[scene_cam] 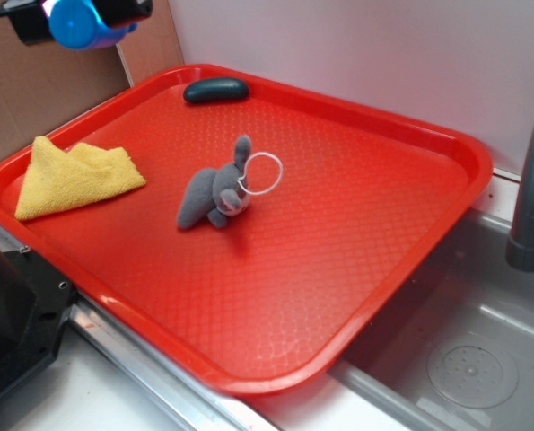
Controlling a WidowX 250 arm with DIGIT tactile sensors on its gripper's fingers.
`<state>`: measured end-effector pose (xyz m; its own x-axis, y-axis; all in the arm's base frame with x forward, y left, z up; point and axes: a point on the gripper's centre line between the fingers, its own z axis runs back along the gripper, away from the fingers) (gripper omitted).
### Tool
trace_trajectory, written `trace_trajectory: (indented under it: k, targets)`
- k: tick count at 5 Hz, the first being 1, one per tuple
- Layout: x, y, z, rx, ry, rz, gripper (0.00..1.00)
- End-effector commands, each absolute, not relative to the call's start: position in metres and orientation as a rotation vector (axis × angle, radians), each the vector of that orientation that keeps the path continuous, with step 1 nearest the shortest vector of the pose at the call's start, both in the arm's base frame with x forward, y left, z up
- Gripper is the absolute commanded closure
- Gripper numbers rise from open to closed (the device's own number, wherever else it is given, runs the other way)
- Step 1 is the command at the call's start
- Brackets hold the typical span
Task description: Grab the blue bottle.
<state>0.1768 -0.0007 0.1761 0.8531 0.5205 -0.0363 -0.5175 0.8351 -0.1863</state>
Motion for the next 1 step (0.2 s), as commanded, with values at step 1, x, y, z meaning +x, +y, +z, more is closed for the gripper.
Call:
trace_trajectory:
  k: [1]
  targets:
    - [0.1719, 0.0269, 0.1741, -0.22, 0.065, 0.556, 1.0]
